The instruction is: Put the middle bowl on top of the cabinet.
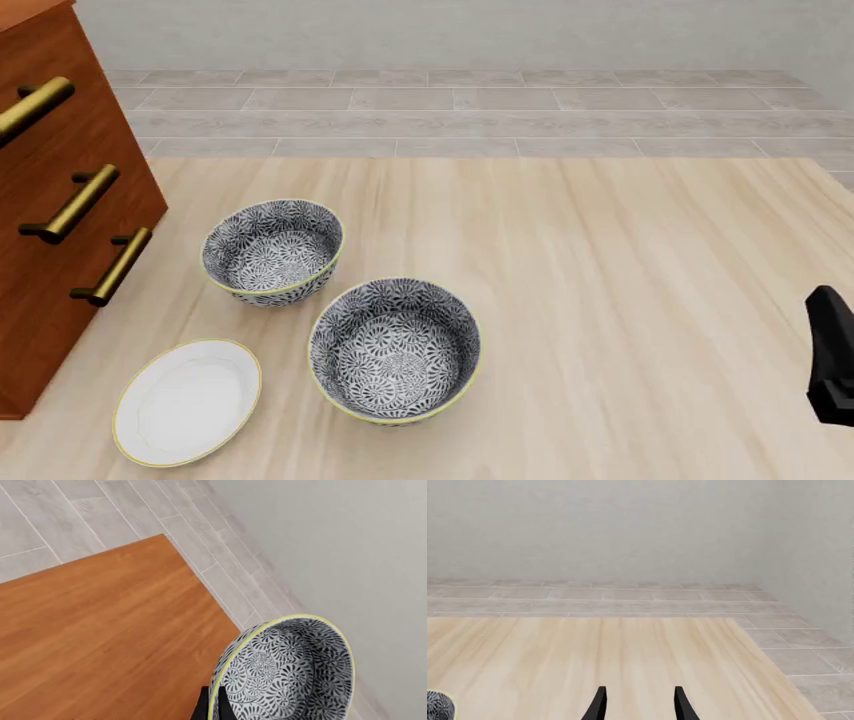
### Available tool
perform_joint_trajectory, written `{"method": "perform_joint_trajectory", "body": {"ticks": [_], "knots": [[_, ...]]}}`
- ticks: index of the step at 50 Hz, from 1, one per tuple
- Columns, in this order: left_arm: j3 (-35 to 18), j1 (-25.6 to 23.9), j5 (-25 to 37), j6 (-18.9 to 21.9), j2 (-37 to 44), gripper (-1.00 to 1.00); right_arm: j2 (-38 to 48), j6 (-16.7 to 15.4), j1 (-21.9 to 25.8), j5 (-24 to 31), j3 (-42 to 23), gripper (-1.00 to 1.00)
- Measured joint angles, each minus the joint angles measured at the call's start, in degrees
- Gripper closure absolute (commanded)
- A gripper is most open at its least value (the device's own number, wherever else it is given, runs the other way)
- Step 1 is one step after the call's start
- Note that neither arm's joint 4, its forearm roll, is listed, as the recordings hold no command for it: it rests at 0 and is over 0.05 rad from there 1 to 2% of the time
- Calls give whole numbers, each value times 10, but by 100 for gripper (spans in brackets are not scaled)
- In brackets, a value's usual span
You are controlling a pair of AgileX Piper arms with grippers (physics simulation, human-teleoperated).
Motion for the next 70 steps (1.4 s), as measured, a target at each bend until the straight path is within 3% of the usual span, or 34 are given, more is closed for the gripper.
{"method": "perform_joint_trajectory", "body": {"ticks": [36, 70], "knots": [[29, 41, 29, -39, -7, 100, -26, 2, 1, 30, -11, -100], [87, 70, 7, -54, -9, 100, -22, 4, 1, 26, -10, -100]]}}
